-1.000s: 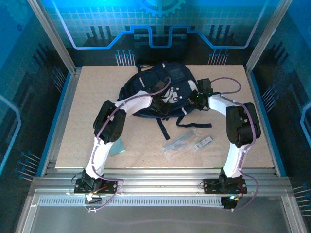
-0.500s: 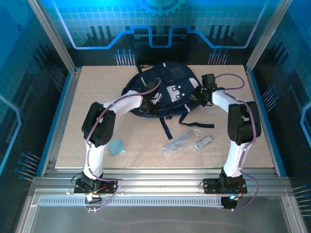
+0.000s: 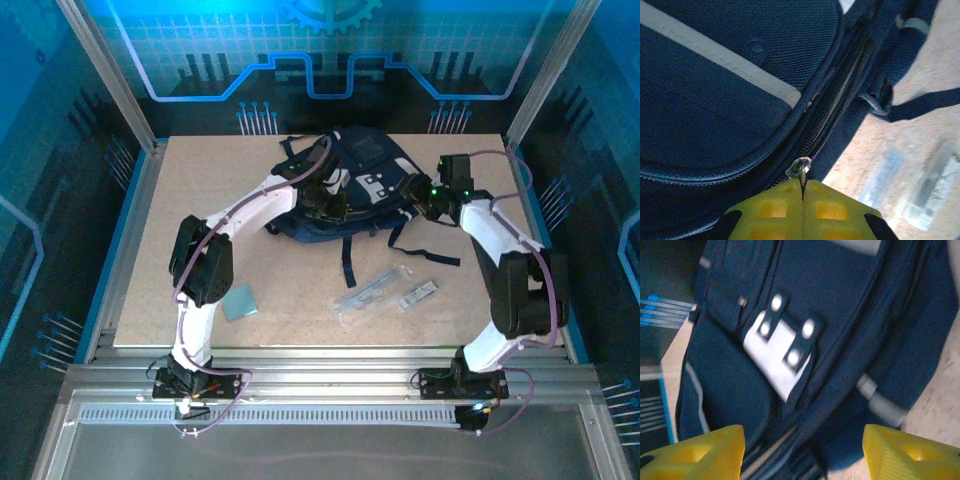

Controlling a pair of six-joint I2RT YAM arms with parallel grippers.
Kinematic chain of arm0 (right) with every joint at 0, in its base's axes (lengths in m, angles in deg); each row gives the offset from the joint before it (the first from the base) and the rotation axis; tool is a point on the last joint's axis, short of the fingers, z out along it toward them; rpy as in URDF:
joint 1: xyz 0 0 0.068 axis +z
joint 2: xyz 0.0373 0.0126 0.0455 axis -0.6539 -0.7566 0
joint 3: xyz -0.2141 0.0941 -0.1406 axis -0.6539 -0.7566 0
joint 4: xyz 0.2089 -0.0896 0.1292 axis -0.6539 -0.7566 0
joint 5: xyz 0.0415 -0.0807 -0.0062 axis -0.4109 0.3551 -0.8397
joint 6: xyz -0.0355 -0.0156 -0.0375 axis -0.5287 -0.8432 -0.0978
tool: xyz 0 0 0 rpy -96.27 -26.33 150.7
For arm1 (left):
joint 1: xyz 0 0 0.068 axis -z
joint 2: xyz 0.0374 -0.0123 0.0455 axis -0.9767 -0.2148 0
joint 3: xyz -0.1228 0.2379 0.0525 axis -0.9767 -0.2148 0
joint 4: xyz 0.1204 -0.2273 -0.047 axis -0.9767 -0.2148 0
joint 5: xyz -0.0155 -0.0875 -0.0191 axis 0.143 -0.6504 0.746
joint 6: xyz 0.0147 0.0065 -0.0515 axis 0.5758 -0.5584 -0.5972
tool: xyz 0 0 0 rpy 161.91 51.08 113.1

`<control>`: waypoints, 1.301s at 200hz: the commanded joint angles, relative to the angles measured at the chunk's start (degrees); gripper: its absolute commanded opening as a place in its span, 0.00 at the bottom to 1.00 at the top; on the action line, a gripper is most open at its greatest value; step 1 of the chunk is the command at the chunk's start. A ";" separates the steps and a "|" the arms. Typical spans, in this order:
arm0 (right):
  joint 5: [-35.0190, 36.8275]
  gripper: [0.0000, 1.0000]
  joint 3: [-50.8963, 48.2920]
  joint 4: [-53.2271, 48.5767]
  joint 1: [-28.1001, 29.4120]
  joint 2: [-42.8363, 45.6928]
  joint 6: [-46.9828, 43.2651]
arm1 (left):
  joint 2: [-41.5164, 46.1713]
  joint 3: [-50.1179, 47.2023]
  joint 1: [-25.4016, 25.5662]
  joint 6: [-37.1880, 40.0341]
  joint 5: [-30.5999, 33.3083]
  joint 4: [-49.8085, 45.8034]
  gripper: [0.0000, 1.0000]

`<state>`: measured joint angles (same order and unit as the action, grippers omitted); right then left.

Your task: Pack the student bag

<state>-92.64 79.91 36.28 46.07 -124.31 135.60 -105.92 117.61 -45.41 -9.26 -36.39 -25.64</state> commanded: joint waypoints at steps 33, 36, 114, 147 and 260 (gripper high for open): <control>-8.87 0.65 -8.39 14.45 7.75 0.28 15.54 | 1.74 4.18 2.63 -2.87 -6.67 2.72 0.00; -8.82 0.65 -8.65 15.32 8.21 -0.01 16.42 | 1.79 3.96 2.71 -2.87 -6.66 2.72 0.00; -4.41 0.17 -8.67 25.70 12.08 -9.97 24.18 | 5.94 -3.28 3.25 -2.37 -5.74 3.34 0.00; -0.43 0.00 -11.34 24.89 9.62 -7.39 20.11 | 6.04 -5.39 1.05 1.34 -1.49 -2.85 0.00; -1.95 0.00 0.09 7.88 1.05 -8.08 -3.68 | 9.54 -13.48 -9.76 4.38 8.79 -4.80 0.00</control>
<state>-101.58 75.52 46.92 50.88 -130.59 139.49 -98.51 104.69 -54.70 -5.65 -32.06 -25.33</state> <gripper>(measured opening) 0.056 0.052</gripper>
